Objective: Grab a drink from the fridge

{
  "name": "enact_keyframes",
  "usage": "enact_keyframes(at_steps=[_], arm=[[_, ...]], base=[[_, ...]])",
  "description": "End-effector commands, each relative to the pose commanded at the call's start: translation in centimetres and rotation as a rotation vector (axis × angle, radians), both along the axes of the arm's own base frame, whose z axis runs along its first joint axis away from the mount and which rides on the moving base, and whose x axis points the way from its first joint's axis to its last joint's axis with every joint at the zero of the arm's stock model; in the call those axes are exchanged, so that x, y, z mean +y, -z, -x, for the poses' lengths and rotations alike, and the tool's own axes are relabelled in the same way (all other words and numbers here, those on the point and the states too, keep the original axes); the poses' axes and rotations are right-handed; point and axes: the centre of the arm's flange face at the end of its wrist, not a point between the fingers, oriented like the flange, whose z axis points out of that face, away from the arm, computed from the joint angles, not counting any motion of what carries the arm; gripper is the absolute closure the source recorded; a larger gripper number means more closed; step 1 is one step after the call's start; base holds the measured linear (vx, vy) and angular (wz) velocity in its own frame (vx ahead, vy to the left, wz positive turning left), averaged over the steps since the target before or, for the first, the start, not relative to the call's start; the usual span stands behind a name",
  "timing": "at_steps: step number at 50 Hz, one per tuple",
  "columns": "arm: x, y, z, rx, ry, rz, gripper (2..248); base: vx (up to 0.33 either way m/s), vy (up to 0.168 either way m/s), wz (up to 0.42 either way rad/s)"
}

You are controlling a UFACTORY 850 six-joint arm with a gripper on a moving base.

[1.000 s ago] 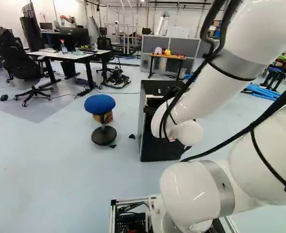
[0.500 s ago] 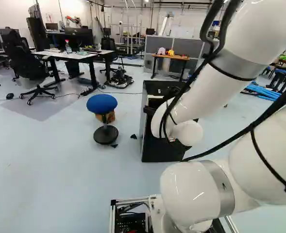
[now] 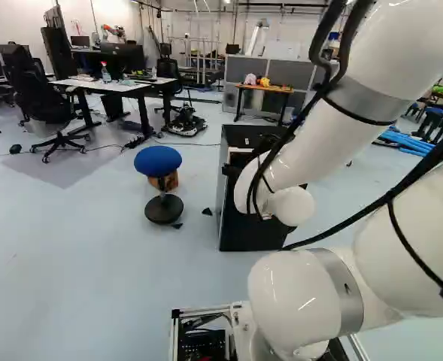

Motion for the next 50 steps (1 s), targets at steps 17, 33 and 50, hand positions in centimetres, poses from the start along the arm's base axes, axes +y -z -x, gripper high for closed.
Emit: enact_keyframes(at_steps=[17,33,50], arm=[[0.0,0.0,0.0,0.0,0.0,0.0,3],[0.0,0.0,0.0,0.0,0.0,0.0,3],[0.0,0.0,0.0,0.0,0.0,0.0,3]], base=[[0.0,0.0,0.0],[0.0,0.0,0.0],[0.001,0.013,-0.019]])
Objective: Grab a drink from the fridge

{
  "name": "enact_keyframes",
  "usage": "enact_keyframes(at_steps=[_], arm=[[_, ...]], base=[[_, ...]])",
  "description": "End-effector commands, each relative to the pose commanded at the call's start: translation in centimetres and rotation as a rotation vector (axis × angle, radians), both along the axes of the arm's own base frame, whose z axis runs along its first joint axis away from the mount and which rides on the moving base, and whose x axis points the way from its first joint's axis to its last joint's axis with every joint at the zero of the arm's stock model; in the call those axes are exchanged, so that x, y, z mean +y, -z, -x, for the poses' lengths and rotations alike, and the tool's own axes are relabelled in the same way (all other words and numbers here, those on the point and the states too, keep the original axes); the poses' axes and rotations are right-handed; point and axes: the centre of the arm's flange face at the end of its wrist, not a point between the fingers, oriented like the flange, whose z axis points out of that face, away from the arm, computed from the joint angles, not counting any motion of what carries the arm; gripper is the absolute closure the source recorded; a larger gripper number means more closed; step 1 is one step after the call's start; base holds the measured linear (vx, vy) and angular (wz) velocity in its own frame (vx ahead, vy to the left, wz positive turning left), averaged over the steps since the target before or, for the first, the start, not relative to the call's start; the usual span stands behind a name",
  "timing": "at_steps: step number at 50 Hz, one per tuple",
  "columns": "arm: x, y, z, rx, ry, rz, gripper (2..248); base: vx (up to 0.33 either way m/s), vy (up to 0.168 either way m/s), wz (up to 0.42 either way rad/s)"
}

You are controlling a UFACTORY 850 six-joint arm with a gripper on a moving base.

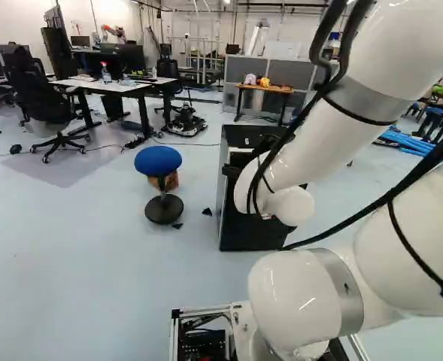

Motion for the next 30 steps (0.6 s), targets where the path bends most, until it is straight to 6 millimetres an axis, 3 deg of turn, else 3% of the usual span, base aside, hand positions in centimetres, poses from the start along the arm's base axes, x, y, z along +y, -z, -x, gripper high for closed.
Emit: enact_keyframes(at_steps=[14,30], arm=[[0.0,0.0,0.0,0.0,0.0,0.0,3],[0.0,0.0,0.0,0.0,0.0,0.0,3]], base=[[0.08,0.093,-0.018],[0.01,0.006,0.0]])
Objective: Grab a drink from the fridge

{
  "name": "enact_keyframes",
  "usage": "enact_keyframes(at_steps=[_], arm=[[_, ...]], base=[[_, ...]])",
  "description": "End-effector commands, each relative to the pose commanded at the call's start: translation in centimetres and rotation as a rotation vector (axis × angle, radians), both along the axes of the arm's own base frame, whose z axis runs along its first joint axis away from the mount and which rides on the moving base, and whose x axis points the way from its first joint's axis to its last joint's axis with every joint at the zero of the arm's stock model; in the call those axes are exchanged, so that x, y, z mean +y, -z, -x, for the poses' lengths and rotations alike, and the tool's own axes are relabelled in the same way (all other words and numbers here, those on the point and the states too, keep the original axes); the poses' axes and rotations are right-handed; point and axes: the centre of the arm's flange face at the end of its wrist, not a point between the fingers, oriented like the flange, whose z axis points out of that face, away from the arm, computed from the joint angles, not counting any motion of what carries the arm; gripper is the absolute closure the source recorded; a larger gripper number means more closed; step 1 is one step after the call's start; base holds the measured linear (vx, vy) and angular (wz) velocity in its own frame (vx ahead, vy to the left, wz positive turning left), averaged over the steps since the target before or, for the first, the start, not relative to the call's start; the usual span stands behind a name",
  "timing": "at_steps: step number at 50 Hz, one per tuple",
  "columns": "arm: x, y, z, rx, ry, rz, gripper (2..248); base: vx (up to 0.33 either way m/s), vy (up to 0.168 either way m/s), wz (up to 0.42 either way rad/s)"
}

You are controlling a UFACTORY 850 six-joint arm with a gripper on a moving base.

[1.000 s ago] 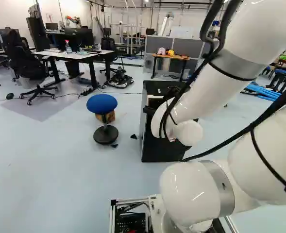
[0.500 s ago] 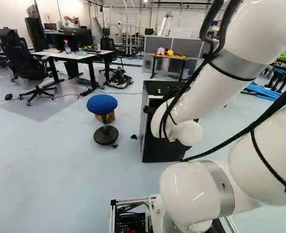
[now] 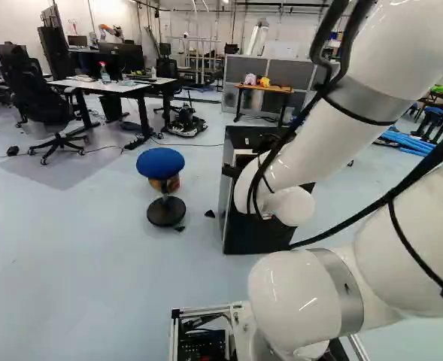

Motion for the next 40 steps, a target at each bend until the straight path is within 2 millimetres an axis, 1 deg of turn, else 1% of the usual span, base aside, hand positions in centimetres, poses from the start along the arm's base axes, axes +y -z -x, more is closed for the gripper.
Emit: enact_keyframes(at_steps=[20,40], arm=[[0.5,0.0,-0.1,0.001,0.031,-0.025,3],[1.7,-0.1,-1.0,0.009,0.085,-0.074,3]], base=[[0.0,0.0,0.0],[0.0,0.0,0.0]])
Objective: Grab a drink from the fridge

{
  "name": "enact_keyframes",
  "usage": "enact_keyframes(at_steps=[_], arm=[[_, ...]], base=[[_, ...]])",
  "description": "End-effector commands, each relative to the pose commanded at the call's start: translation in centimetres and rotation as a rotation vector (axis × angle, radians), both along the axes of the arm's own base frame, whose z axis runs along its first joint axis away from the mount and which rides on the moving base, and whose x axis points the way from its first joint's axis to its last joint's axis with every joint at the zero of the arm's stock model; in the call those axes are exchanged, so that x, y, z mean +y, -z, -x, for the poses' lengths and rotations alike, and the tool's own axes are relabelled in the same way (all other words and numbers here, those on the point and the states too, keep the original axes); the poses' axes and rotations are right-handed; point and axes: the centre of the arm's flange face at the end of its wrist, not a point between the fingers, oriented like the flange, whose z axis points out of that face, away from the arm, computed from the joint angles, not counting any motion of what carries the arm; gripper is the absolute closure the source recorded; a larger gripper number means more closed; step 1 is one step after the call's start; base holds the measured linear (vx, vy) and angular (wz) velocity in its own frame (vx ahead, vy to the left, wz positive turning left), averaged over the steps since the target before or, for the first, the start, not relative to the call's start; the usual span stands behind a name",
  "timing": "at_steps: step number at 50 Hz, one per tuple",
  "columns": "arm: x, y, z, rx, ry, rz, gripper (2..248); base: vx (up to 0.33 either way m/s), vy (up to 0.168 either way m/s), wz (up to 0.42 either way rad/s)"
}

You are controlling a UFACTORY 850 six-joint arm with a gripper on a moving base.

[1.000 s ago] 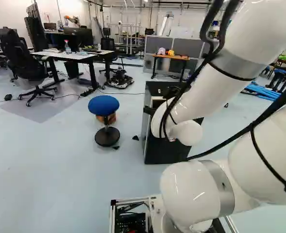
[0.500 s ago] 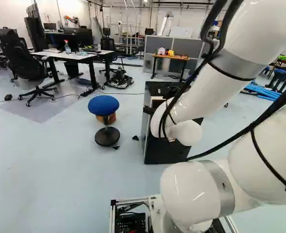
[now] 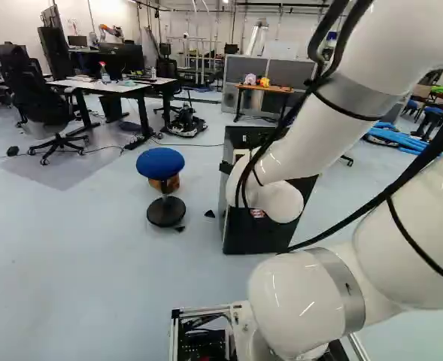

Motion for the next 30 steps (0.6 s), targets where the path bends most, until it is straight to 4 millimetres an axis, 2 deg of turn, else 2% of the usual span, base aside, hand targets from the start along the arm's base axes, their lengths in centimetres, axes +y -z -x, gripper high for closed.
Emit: enact_keyframes(at_steps=[30], arm=[[1.7,0.4,-1.9,0.039,0.14,-0.083,3]], base=[[0.0,0.0,0.0]])
